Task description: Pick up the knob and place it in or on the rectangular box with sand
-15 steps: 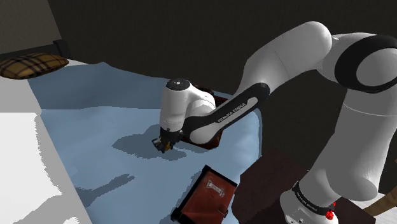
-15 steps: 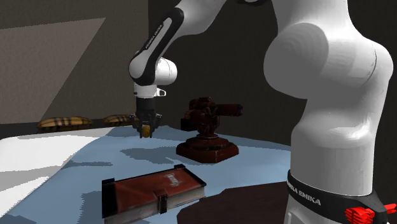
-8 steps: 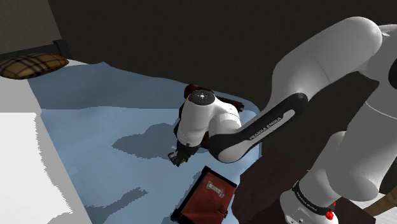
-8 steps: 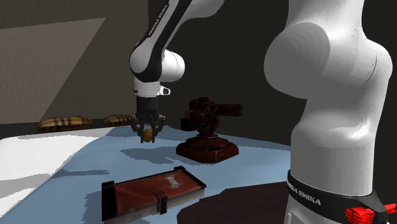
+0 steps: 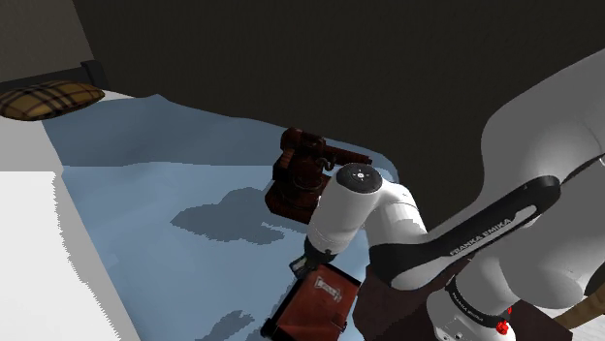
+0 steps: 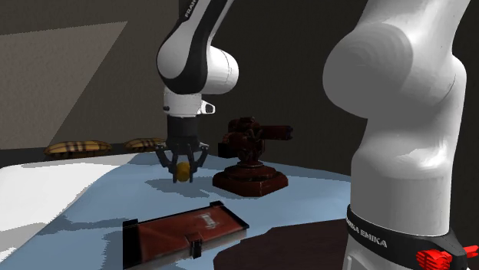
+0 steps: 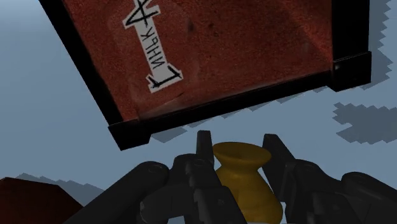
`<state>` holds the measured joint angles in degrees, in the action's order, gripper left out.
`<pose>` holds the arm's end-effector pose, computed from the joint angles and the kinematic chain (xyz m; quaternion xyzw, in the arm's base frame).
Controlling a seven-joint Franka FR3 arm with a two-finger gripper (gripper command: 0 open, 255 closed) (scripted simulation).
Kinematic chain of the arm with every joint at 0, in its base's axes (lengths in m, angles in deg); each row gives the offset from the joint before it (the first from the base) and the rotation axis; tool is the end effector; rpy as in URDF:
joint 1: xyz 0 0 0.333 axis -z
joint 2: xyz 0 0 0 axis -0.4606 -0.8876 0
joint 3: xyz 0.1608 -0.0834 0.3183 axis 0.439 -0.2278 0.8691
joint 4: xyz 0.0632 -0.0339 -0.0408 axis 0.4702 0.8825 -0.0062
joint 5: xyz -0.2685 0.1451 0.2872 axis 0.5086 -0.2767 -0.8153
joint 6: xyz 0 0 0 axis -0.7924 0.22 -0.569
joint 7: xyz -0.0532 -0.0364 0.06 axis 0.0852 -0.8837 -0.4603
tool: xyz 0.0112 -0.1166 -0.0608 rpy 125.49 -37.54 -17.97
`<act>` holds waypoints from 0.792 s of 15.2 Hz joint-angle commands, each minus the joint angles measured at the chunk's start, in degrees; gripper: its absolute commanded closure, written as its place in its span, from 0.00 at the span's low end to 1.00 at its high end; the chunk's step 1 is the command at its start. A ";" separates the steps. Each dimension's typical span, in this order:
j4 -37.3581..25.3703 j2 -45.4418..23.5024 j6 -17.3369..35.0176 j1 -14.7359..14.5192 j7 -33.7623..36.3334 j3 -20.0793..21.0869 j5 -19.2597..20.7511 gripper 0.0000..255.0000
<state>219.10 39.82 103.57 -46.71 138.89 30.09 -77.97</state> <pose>0.2883 0.3196 0.2969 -0.9967 0.0185 -0.0778 0.0121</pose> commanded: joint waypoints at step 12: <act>8.83 0.15 8.57 -0.83 6.79 5.48 0.27 1.00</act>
<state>228.04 41.14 111.12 -48.47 144.40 34.76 -79.17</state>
